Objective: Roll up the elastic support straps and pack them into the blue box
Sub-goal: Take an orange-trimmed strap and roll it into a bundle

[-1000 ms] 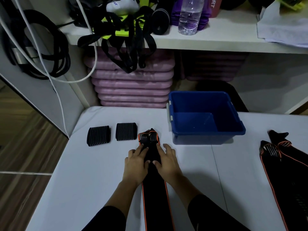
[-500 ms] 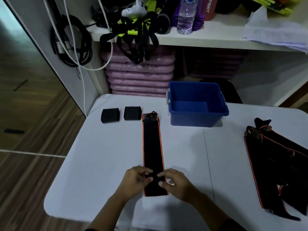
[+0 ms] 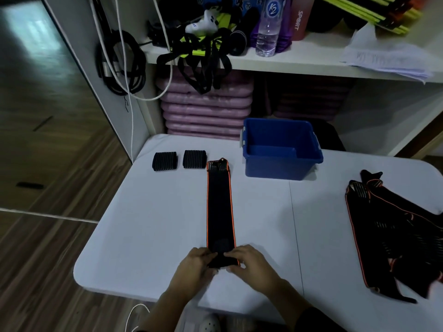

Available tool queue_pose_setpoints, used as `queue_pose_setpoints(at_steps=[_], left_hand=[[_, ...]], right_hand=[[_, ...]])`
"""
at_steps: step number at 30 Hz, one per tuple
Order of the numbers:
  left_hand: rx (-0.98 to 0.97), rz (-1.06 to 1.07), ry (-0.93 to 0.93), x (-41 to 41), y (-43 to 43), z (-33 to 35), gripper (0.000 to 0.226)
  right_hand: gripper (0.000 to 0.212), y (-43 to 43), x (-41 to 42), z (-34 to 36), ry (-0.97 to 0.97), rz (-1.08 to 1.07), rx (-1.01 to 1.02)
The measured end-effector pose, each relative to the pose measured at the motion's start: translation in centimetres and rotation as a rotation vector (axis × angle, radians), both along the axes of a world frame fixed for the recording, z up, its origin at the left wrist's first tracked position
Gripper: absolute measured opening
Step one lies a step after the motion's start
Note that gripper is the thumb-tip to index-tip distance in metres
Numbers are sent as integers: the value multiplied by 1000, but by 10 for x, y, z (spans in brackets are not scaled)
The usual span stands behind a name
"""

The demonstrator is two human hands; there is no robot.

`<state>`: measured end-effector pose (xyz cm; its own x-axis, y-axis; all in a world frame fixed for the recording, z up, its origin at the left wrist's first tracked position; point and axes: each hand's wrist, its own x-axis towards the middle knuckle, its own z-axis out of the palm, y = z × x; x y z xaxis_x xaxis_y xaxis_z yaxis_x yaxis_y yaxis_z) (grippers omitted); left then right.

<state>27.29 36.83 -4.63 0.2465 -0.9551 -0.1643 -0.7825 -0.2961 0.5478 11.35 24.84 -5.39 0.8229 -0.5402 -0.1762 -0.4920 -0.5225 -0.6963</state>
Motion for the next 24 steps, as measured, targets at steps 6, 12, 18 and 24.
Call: queue_pose_setpoints(at_steps=[6, 12, 18, 24], left_hand=[[-14, 180, 203, 4, -8, 6, 36], [-57, 420, 182, -7, -18, 0, 35], [-192, 369, 106, -4, -21, -3, 26], [-192, 121, -61, 10, -14, -10, 45]], right_hand=[[24, -1, 7, 6, -59, -176, 103], [28, 1, 23, 2, -142, -383, 34], [12, -3, 21, -3, -138, -251, -105], [49, -12, 9, -9, -24, -109, -38]])
